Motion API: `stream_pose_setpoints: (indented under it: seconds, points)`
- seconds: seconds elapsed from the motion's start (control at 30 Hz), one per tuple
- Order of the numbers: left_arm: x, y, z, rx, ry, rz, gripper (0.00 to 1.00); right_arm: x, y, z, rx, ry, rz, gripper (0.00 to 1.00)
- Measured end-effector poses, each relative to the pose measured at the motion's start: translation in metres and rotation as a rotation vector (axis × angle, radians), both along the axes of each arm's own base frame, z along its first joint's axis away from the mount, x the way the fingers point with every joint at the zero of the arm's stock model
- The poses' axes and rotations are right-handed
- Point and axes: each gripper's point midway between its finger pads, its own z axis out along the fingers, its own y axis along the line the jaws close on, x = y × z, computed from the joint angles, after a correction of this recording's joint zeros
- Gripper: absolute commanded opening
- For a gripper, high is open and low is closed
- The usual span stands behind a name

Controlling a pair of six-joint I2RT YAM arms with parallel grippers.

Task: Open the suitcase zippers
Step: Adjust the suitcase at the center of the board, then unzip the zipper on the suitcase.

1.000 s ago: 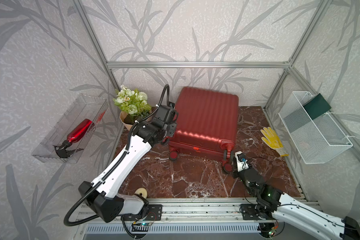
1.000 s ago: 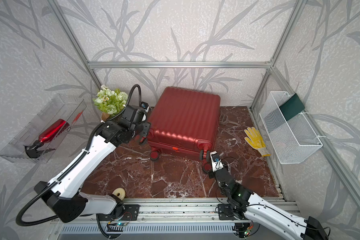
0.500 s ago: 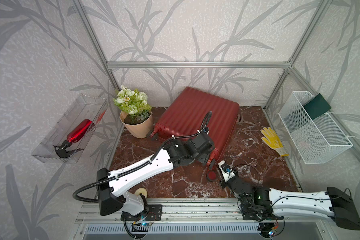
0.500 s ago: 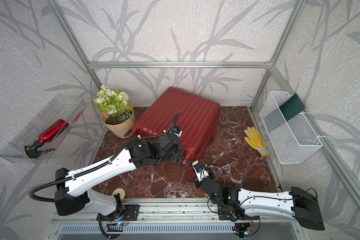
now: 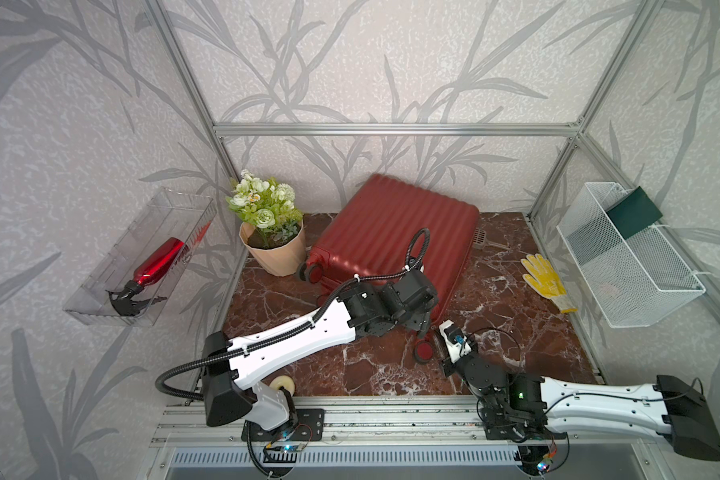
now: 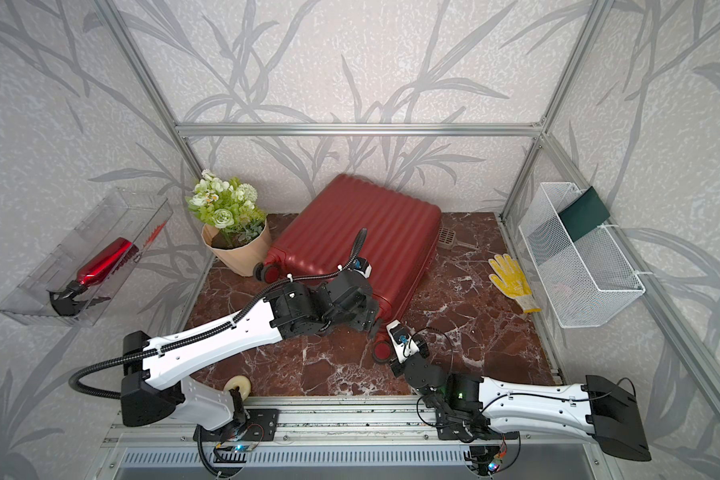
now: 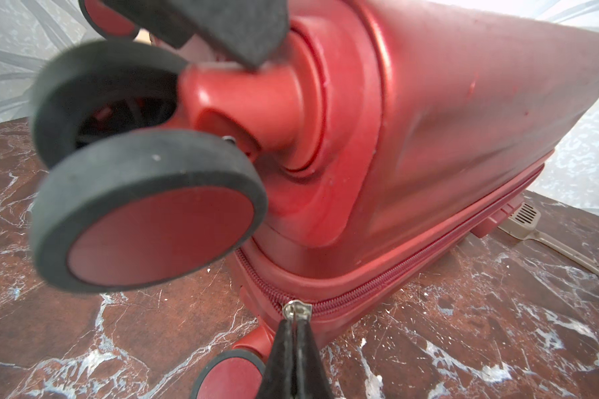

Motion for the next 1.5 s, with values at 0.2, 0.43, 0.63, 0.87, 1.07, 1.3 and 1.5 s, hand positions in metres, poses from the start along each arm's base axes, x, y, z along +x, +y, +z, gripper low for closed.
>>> stream_pose_setpoints:
  seconds: [0.2,0.43,0.63,0.87,1.07,1.3,1.5]
  points:
    - [-0.011,-0.008,-0.011,0.008,0.036,-0.033,0.74,0.001,0.001,0.000,0.006,-0.002,-0.008,0.00]
    - [-0.006,-0.021,-0.020,0.018,0.020,-0.041,0.36,0.002,0.002,0.000,0.010,-0.002,-0.011,0.00]
    - [-0.005,-0.016,-0.018,0.069,-0.022,-0.055,0.12,0.004,-0.002,0.002,0.009,0.001,-0.014,0.00]
    - [-0.007,-0.011,-0.016,0.085,-0.051,-0.076,0.00,0.014,-0.014,0.004,0.029,0.027,-0.011,0.00]
    - [-0.015,0.004,-0.013,0.105,-0.065,-0.124,0.00,0.033,-0.028,0.002,0.042,0.053,-0.044,0.00]
    - [-0.032,0.030,-0.007,0.121,-0.071,-0.210,0.00,0.078,-0.051,0.001,0.061,0.082,-0.167,0.00]
    - [-0.056,0.077,0.003,0.145,-0.057,-0.246,0.00,0.126,-0.084,0.001,0.078,0.108,-0.320,0.00]
